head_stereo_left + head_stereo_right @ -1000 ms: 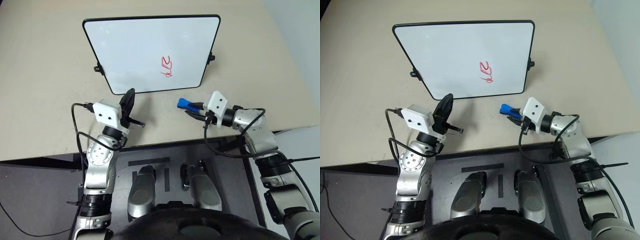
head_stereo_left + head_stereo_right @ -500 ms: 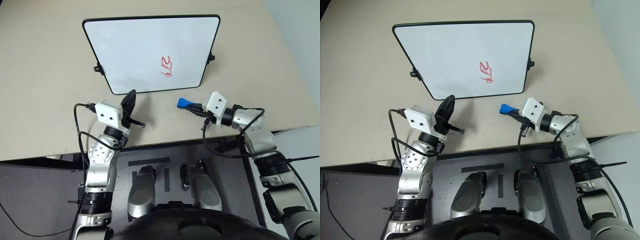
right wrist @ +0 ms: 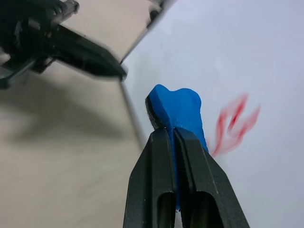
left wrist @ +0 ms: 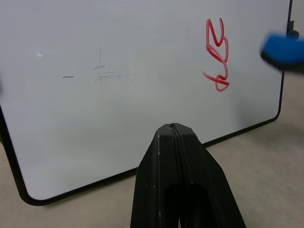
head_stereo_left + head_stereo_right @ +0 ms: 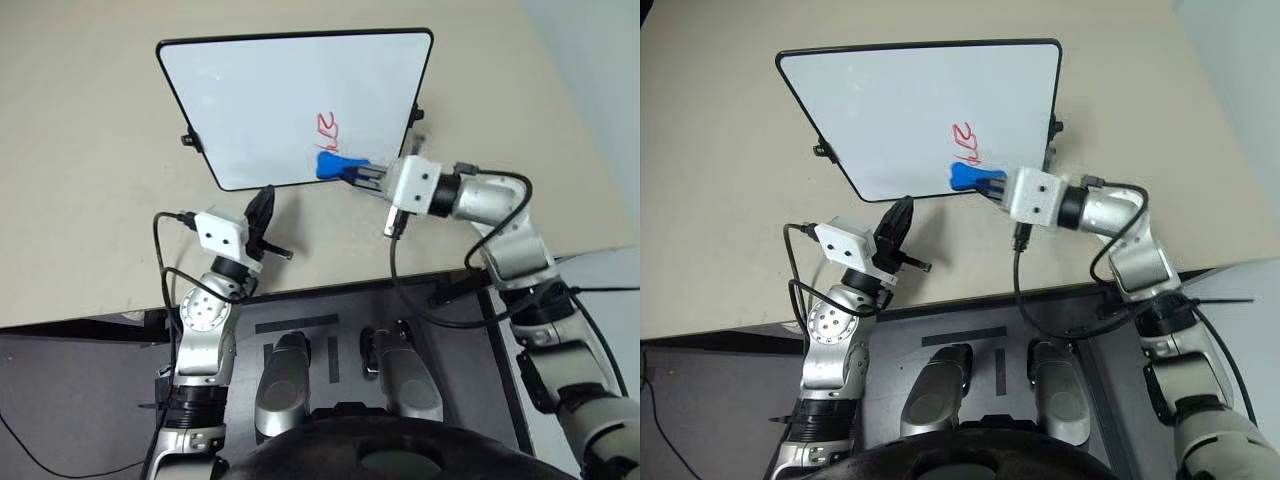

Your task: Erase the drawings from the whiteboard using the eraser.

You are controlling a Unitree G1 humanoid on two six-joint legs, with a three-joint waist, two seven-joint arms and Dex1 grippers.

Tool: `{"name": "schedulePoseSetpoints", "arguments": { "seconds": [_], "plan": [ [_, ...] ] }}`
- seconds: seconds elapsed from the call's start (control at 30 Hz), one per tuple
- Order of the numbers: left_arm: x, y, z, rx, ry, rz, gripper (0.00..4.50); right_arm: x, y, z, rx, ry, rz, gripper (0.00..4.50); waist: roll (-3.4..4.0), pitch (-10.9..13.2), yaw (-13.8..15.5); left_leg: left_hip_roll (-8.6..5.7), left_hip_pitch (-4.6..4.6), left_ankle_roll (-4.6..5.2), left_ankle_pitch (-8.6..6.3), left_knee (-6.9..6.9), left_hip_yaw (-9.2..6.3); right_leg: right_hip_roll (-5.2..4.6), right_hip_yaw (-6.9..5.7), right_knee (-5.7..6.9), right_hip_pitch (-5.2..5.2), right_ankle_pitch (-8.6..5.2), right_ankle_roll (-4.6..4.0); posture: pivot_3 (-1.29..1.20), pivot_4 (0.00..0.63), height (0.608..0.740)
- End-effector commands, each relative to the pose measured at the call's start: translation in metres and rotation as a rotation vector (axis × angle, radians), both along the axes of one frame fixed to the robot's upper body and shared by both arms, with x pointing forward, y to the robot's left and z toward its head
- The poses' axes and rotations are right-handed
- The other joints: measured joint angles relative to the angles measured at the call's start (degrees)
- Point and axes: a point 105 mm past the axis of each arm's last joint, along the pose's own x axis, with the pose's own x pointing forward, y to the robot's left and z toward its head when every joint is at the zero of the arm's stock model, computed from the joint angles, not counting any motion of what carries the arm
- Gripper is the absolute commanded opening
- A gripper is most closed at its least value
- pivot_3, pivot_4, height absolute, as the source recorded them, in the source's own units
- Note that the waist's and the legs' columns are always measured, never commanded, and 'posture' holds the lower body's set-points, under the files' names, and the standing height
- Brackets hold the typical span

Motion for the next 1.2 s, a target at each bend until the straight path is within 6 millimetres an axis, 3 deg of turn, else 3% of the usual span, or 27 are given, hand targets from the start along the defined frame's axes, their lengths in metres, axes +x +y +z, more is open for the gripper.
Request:
{"name": "schedulePoseSetpoints", "arguments": {
  "seconds": [0.03,0.2,0.43,0.77,0.87,0.97,1.2],
  "plan": [
    [0.0,-0.004,0.018,0.0,-0.062,-0.004,0.0,0.011,0.003,-0.004,-0.046,-0.136,0.002,0.01,0.0,0.0,0.3,0.0,-0.01,0.0,0.0,0.0,-0.03,-0.02,-0.03,0.0,0.01,0.0,0.0,0.0,0.15,0.74],
    [0.0,-0.004,0.024,-0.006,-0.073,0.006,0.0,0.038,0.002,-0.014,-0.131,-0.305,-0.036,0.01,0.02,0.0,0.4,-0.02,-0.06,0.01,-0.01,0.0,0.01,-0.13,-0.04,0.02,-0.12,0.09,-0.03,0.0,0.15,0.74],
    [0.0,-0.003,0.028,-0.006,-0.077,0.021,0.0,0.06,-0.003,-0.008,-0.152,-0.468,-0.098,0.01,0.03,0.0,0.3,0.01,-0.08,-0.02,-0.07,-0.05,0.01,-0.15,-0.04,0.16,-0.27,0.13,-0.08,0.0,0.15,0.74],
    [0.0,-0.007,0.03,-0.007,-0.077,0.015,0.0,0.066,-0.009,0.04,-0.004,-0.712,-0.179,0.01,0.05,0.0,0.2,0.02,-0.08,-0.04,-0.08,-0.04,0.0,-0.18,-0.04,0.23,-0.39,0.47,-0.25,0.0,0.15,0.74],
    [0.001,-0.007,0.029,-0.006,-0.075,0.011,0.0,0.067,-0.012,0.044,0.006,-0.736,-0.196,0.01,0.05,0.0,0.2,0.04,-0.08,-0.04,-0.07,-0.04,0.0,-0.18,-0.04,0.22,-0.39,0.47,-0.25,0.0,0.15,0.74],
    [0.001,-0.006,0.028,-0.006,-0.072,0.009,0.0,0.069,-0.012,0.033,-0.024,-0.707,-0.196,0.01,0.05,0.0,0.2,0.11,-0.08,-0.04,-0.08,-0.04,0.01,-0.18,-0.04,0.19,-0.4,0.47,-0.24,0.0,0.15,0.74],
    [0.002,-0.005,0.028,-0.005,-0.074,0.008,0.0,0.067,-0.008,-0.02,-0.146,-0.542,-0.15,0.01,0.05,0.0,0.1,0.36,-0.03,-0.05,-0.08,-0.04,0.12,-0.17,-0.05,0.13,-0.37,0.49,-0.26,0.0,0.15,0.74]
  ]
}}
